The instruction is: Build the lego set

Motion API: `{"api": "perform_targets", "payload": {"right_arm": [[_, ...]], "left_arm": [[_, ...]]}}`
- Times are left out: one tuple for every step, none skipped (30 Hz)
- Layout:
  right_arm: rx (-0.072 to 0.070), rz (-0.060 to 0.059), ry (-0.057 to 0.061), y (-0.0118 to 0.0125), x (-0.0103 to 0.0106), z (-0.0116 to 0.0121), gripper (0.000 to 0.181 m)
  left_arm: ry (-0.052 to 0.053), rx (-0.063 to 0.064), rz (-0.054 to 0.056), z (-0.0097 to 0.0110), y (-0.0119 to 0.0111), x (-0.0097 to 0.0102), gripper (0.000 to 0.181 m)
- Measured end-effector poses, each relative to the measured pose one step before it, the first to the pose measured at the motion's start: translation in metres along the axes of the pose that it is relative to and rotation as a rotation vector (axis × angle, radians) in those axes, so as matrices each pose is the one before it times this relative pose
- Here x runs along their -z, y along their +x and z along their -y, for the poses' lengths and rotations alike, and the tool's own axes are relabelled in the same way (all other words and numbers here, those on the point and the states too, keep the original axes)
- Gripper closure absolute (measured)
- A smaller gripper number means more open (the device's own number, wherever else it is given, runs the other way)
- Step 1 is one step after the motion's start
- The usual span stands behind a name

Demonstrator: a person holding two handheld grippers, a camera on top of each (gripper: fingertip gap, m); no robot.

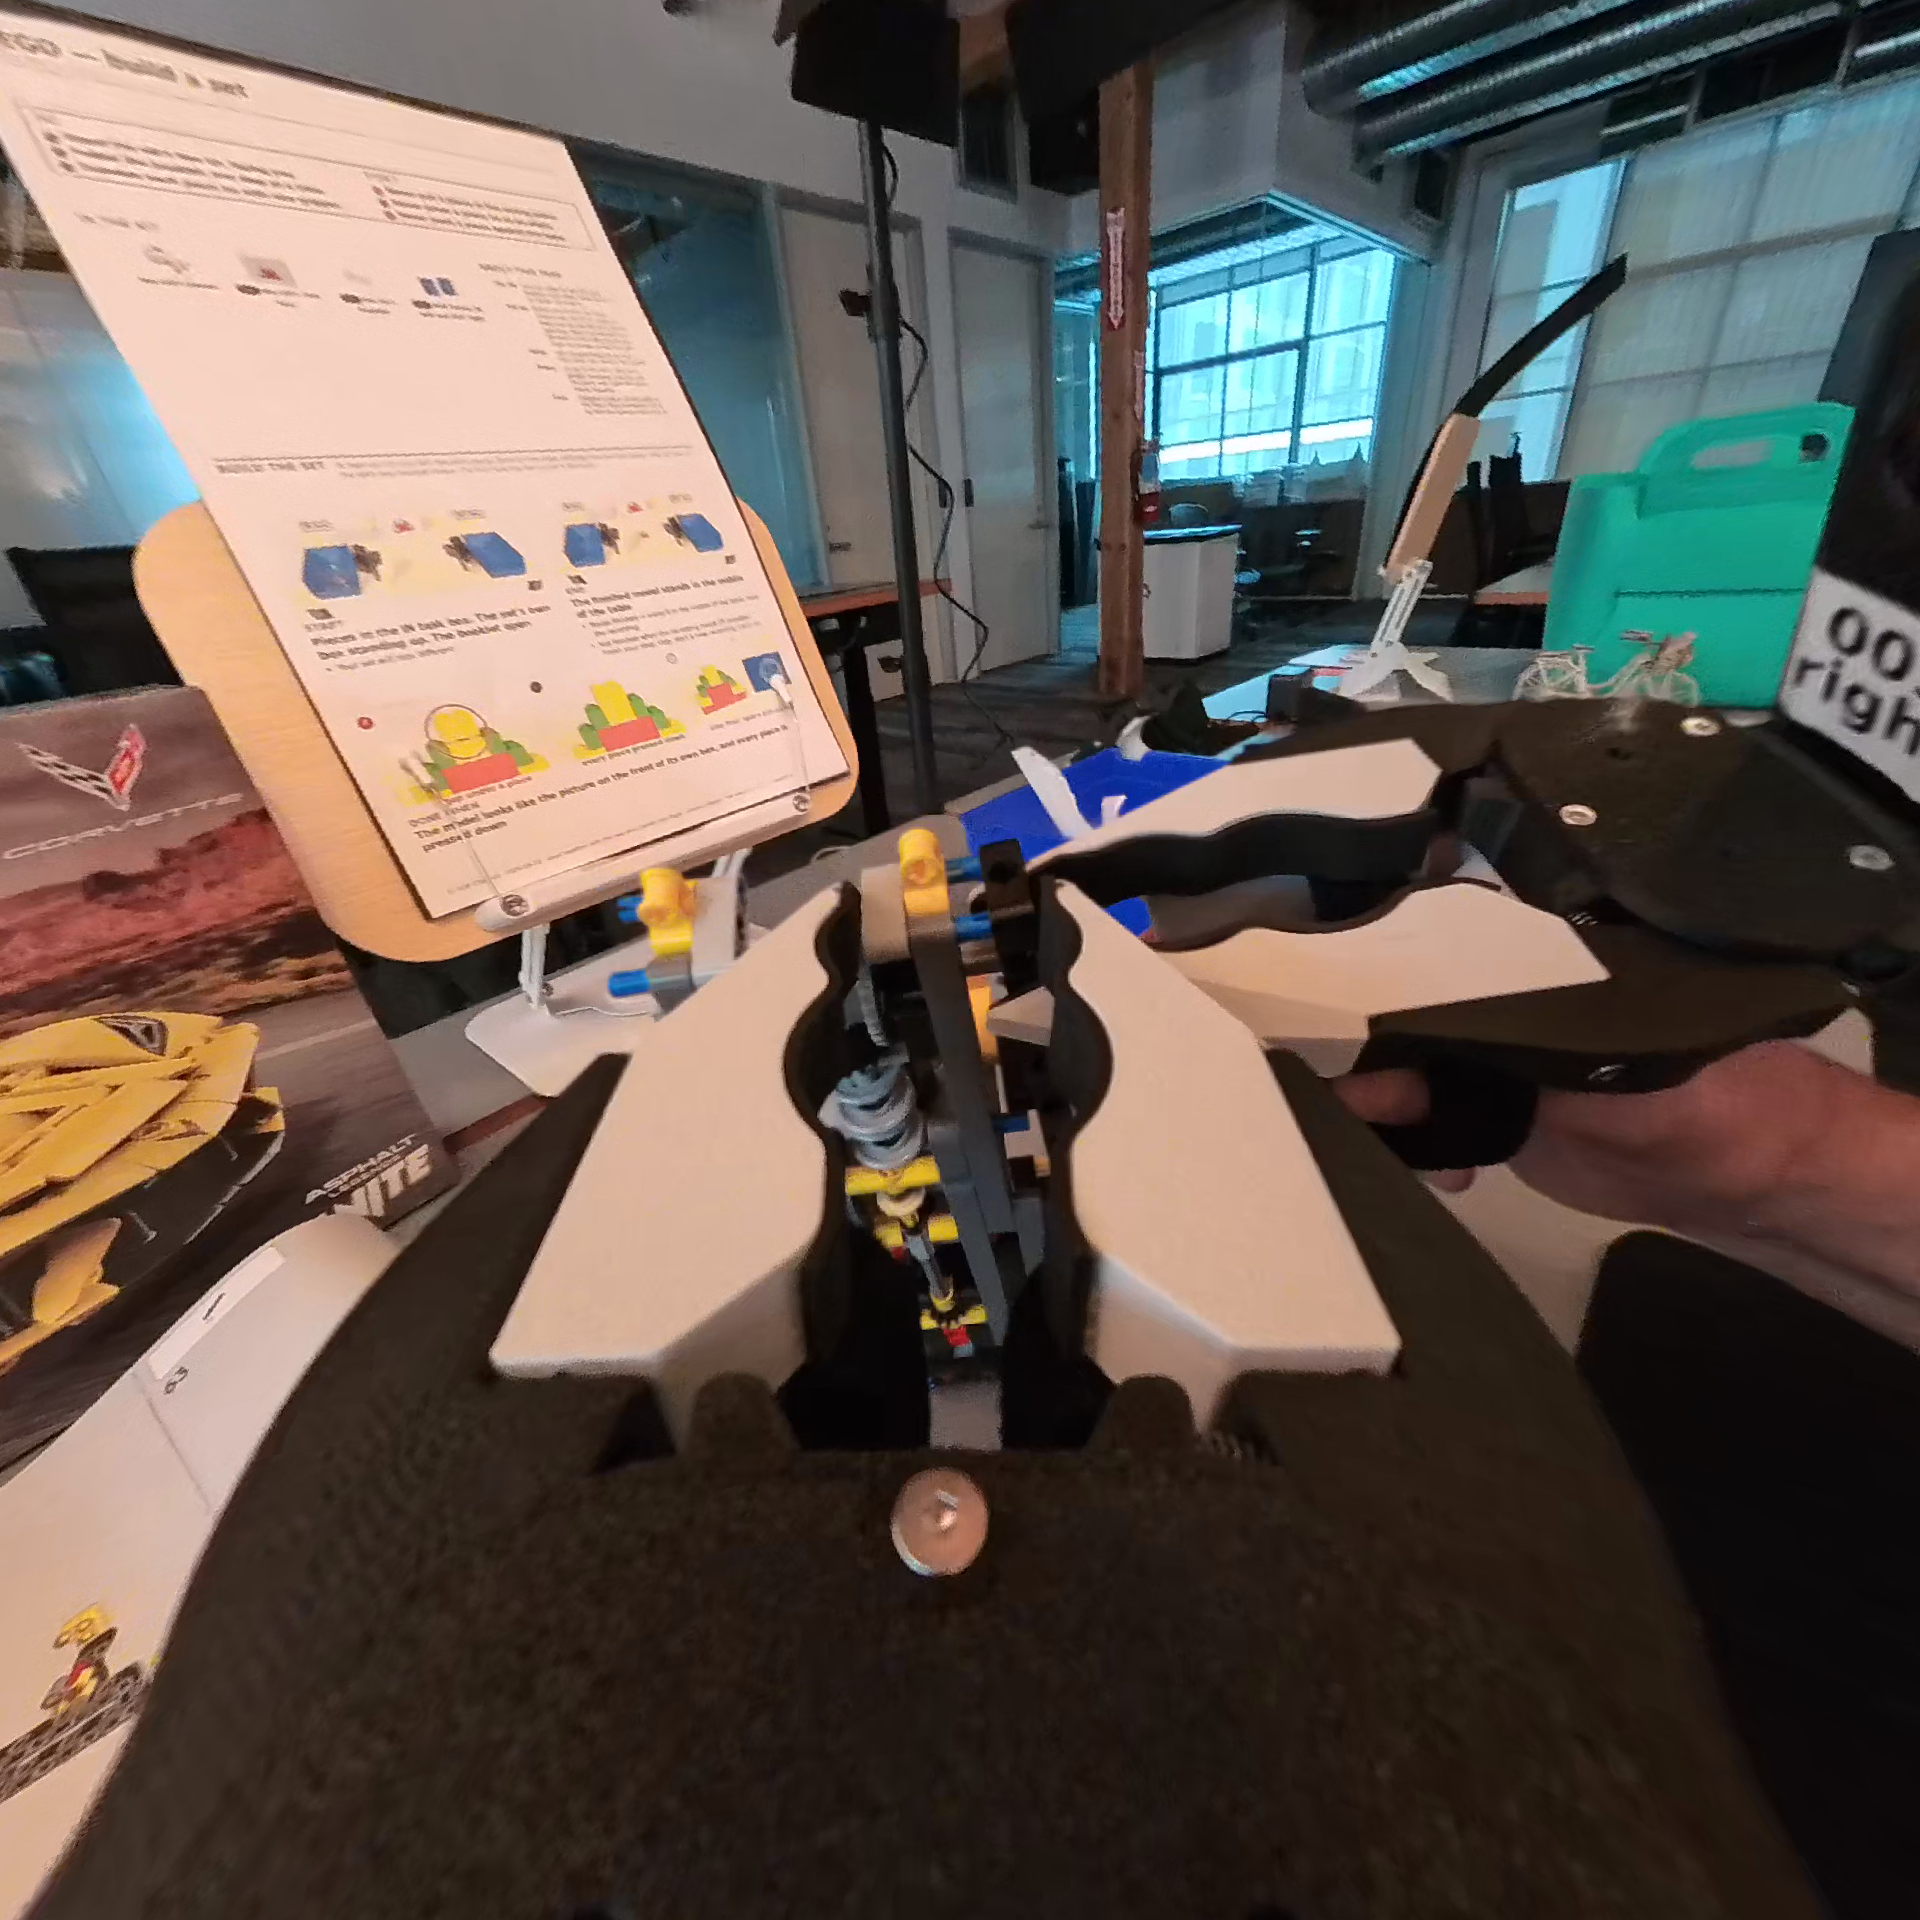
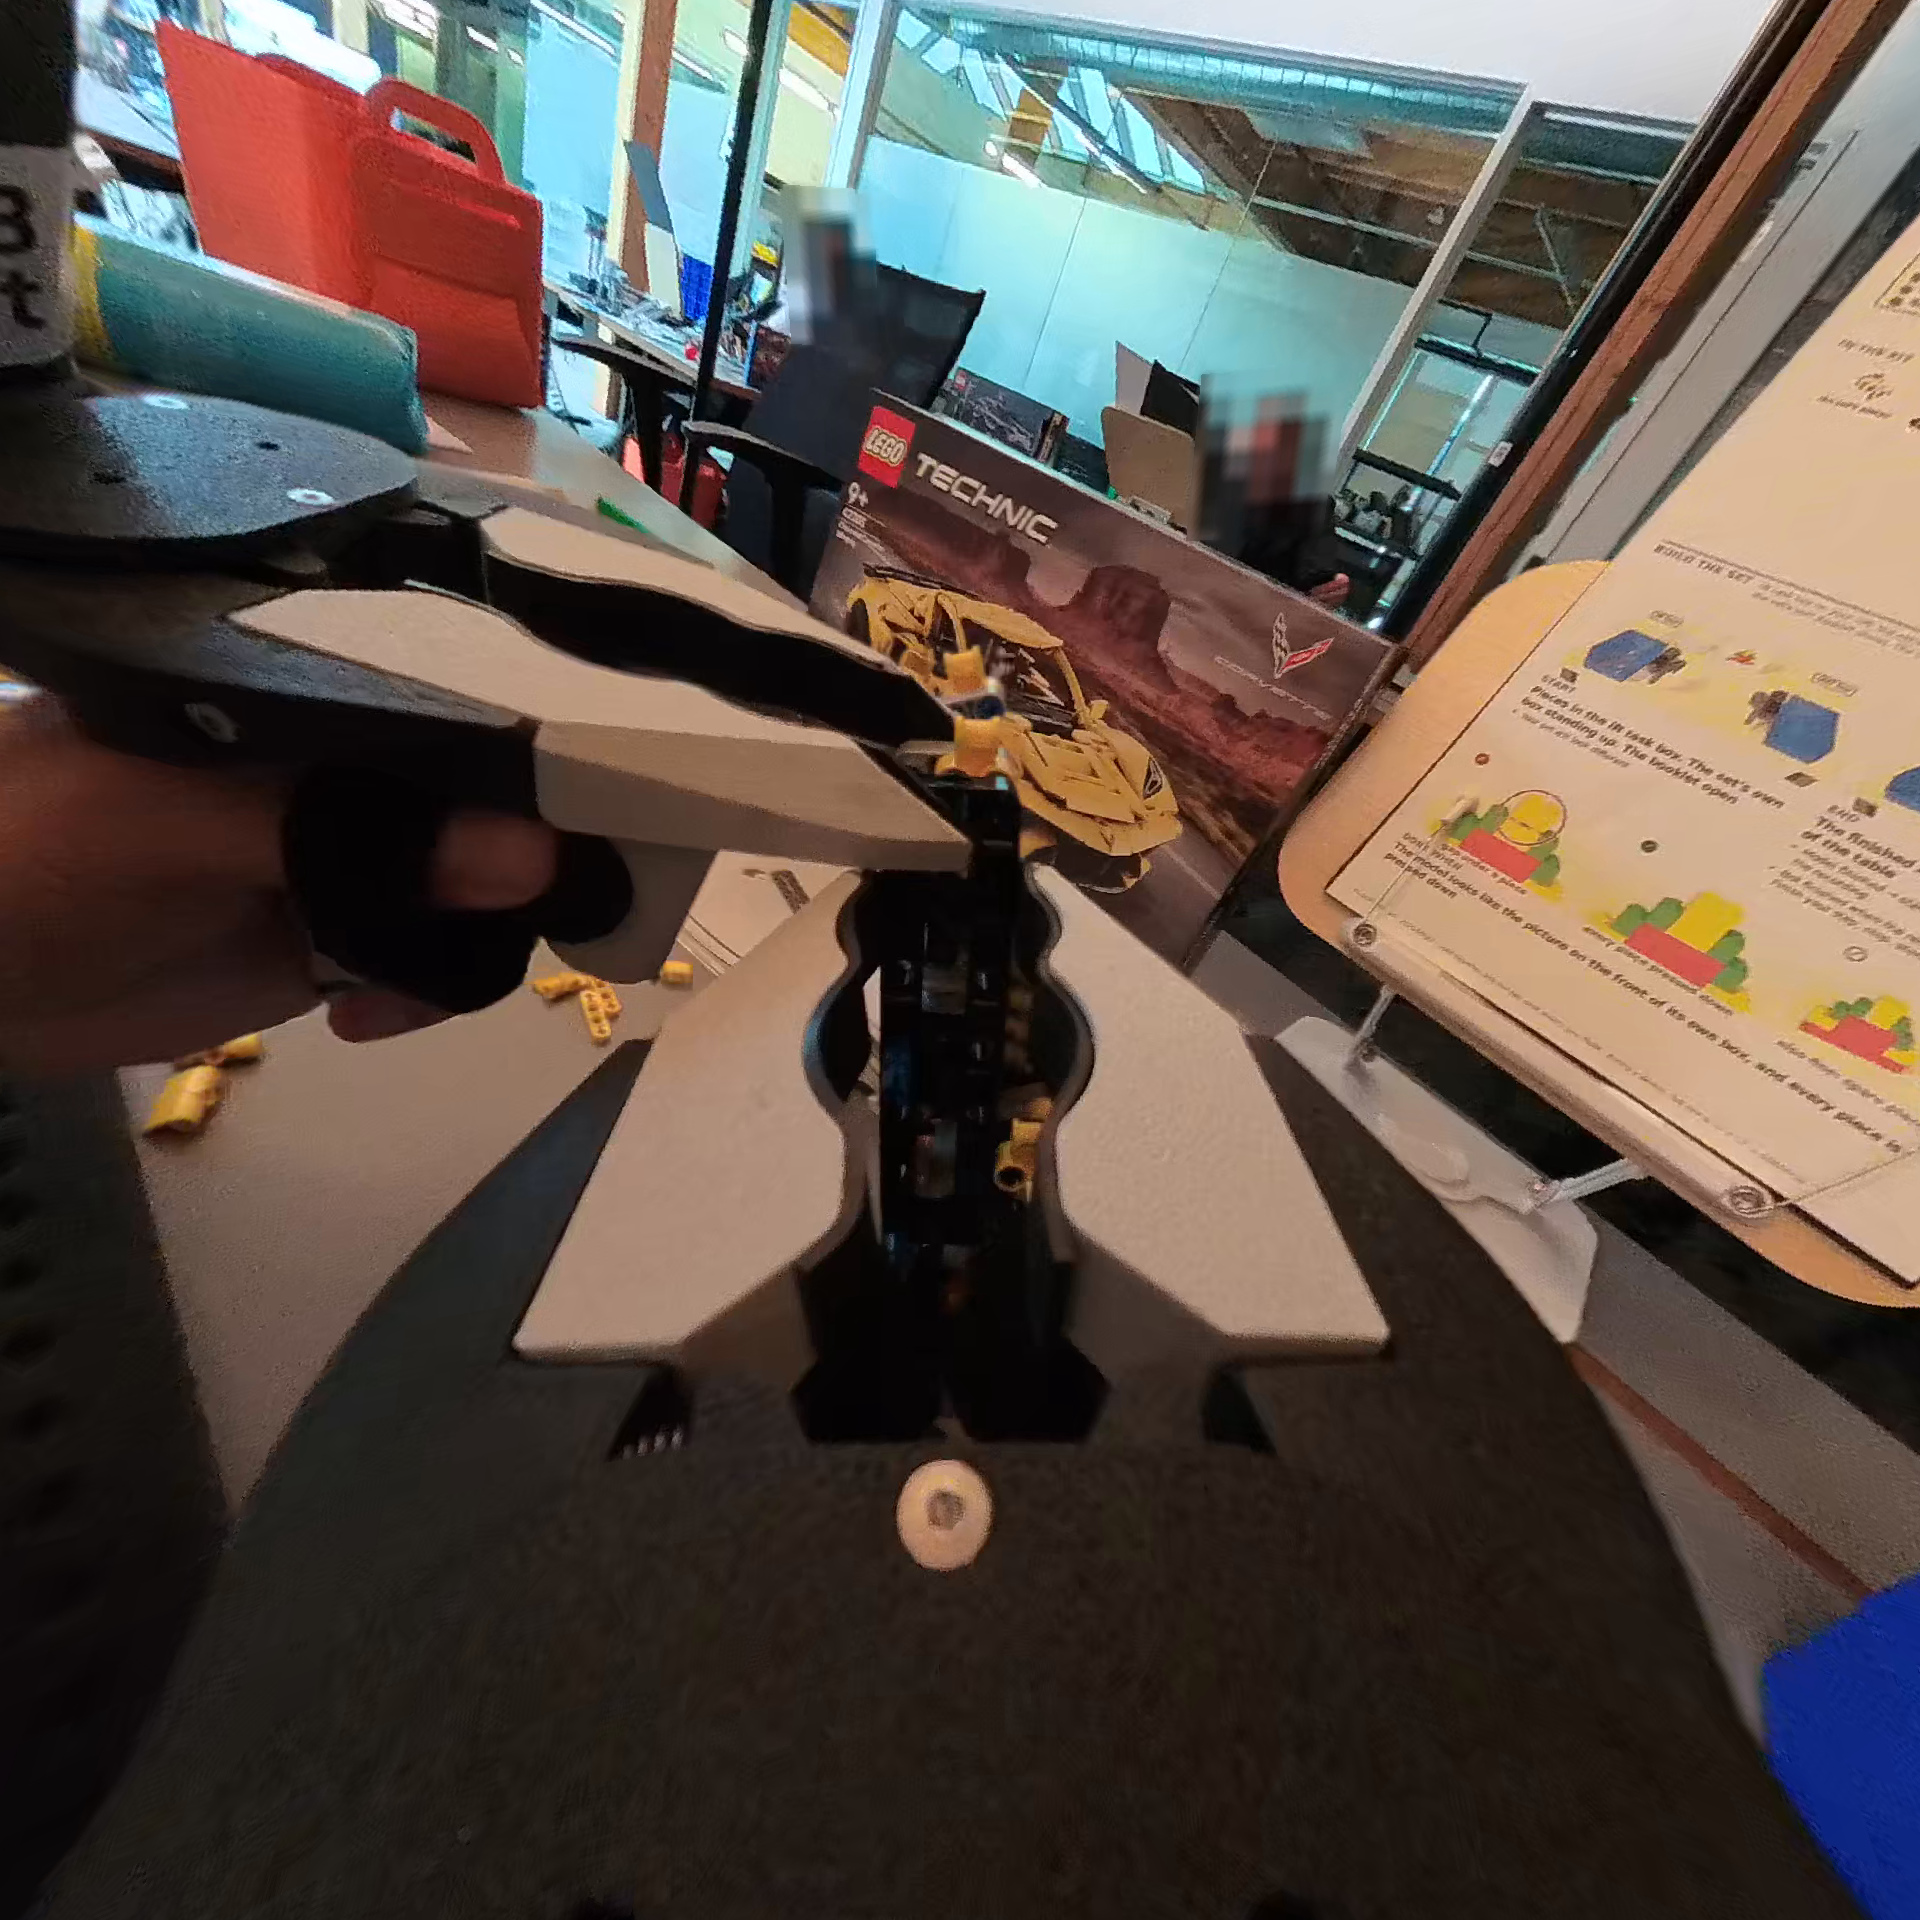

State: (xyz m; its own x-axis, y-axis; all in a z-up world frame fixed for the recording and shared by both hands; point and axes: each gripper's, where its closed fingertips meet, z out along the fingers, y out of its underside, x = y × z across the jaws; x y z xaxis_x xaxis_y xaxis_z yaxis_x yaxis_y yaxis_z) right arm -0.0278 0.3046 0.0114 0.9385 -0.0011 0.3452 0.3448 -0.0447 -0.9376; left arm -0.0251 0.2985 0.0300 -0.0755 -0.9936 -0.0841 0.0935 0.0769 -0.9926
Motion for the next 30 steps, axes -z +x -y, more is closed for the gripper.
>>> {"api": "perform_targets", "payload": {"right_arm": [[-0.0139,0.0003,0.0095,0.00182,0.00106,-0.00031,0.157],[-0.0136,0.0010,0.0122,0.00170,0.00099,-0.00007,0.157],[-0.0164,-0.0030,0.0097,0.00279,0.00129,-0.00018,0.157],[-0.0152,-0.0053,0.0064,0.00296,0.00103,-0.00038,0.157],[-0.0155,0.0044,0.0052,0.00173,0.00090,-0.00041,0.158],[-0.0121,-0.0020,0.0042,0.00280,0.00118,-0.00037,0.157],[-0.0041,-0.0080,0.0031,0.00371,0.00127,-0.00044,0.158],[-0.0064,0.0023,0.0012,0.00246,0.00097,-0.00058,0.158],[-0.0125,0.0102,0.0043,0.00147,0.00087,-0.00005,0.158],[-0.0132,0.0105,0.0048,0.00123,0.00078,-0.00009,0.158],[-0.0098,0.0162,0.0033,0.00047,0.00064,-0.00022,0.158],[-0.0074,0.0190,0.0018,-0.00012,0.00049,-0.00021,0.157],[-0.0044,0.0161,0.0016,0.00023,0.00023,-0.00006,0.158],[-0.0014,0.0173,0.0001,0.00001,-0.00023,-0.00022,0.157],[-0.0032,0.0135,-0.0040,0.00058,-0.00090,-0.00042,0.157],[0.0020,0.0145,-0.0012,-0.00002,-0.00085,0.00047,0.157],[0.0111,0.0140,-0.0041,-0.00060,-0.00097,0.00053,0.157],[0.0166,0.0061,-0.0075,0.00022,-0.00091,0.00002,0.157],[0.0131,0.0057,-0.0088,0.00026,-0.00058,-0.00010,0.158],[0.0060,0.0033,-0.0053,0.00112,0.00002,0.00032,0.157],[-0.0027,0.0096,-0.0057,0.00053,-0.00012,0.00004,0.157],[-0.0055,0.0091,-0.0073,0.00047,-0.00028,-0.00049,0.157],[0.0025,-0.0014,-0.0001,0.00129,-0.00005,0.00028,0.157],[0.0044,-0.0073,0.0042,0.00180,-0.00001,0.00056,0.157],[-0.0030,-0.0043,-0.0012,0.00152,-0.00076,-0.00031,0.157],[-0.0078,-0.0002,0.0006,0.00069,-0.00099,-0.00017,0.157],[-0.0054,-0.0065,0.0042,0.00117,-0.00072,0.00004,0.157],[0.0004,-0.0140,0.0031,0.00268,0.00009,-0.00037,0.157],[-0.0002,-0.0039,0.0024,0.00165,0.00077,-0.00058,0.156],[-0.0040,0.0122,0.0036,-0.00015,0.00118,-0.00019,0.156]], "left_arm": [[0.0018,0.0056,-0.0195,0.00158,0.00202,-0.00114,0.146],[0.0013,0.0084,-0.0226,0.00093,0.00185,-0.00135,0.145],[0.0009,0.0064,-0.0214,0.00034,0.00121,-0.00160,0.144],[0.0010,0.0056,-0.0206,0.00039,0.00125,-0.00129,0.143],[0.0034,0.0039,-0.0206,0.00083,0.00152,-0.00078,0.141],[0.0098,-0.0027,-0.0194,0.00191,0.00150,0.00050,0.139],[0.0188,-0.0106,-0.0156,0.00354,0.00101,0.00210,0.140],[0.0225,-0.0209,-0.0117,0.00480,-0.00009,0.00337,0.139],[0.0197,-0.0236,0.0045,0.00522,-0.00421,0.00453,0.139],[0.0159,-0.0176,0.0005,0.00467,-0.00599,0.00512,0.139],[0.0093,-0.0185,-0.0151,0.00322,-0.00689,0.00505,0.139],[-0.0235,-0.0166,-0.0147,-0.00273,-0.01049,0.00315,0.139],[-0.0447,-0.0009,-0.0378,-0.00768,-0.00933,0.00048,0.136],[-0.0388,0.0234,-0.0713,-0.00918,-0.00519,-0.00204,0.130],[-0.0340,0.0398,-0.0920,-0.00936,-0.00117,-0.00377,0.122],[-0.0144,0.0451,-0.1245,-0.00501,0.00668,-0.00370,0.120],[0.0038,0.0341,-0.0998,-0.00106,0.00593,-0.00464,0.120],[-0.0061,0.0017,-0.0513,-0.00118,0.00074,-0.00594,0.120],[-0.0196,-0.0229,-0.0286,-0.00239,-0.00201,-0.00579,0.119],[-0.0309,-0.0223,-0.0128,-0.00409,-0.00608,-0.00521,0.119],[-0.0166,-0.0045,0.0009,-0.00238,-0.00887,-0.00420,0.119],[0.0073,0.0024,-0.0419,0.00037,-0.00191,-0.00319,0.119],[0.0111,0.0106,-0.0435,0.00097,-0.00088,-0.00303,0.120],[0.0064,0.0074,-0.0266,0.00057,-0.00226,-0.00286,0.120],[0.0102,0.0127,-0.0296,0.00071,-0.00049,-0.00278,0.121],[0.0105,0.0130,-0.0399,0.00054,0.00292,-0.00304,0.126],[0.0126,-0.0038,-0.0150,0.00051,0.00178,-0.00301,0.135],[0.0107,-0.0123,0.0010,-0.00003,0.00076,-0.00270,0.145],[0.0097,-0.0116,0.0078,0.00046,-0.00040,-0.00104,0.146],[0.0053,-0.0034,-0.0099,0.00035,0.00170,0.00025,0.148]]}}
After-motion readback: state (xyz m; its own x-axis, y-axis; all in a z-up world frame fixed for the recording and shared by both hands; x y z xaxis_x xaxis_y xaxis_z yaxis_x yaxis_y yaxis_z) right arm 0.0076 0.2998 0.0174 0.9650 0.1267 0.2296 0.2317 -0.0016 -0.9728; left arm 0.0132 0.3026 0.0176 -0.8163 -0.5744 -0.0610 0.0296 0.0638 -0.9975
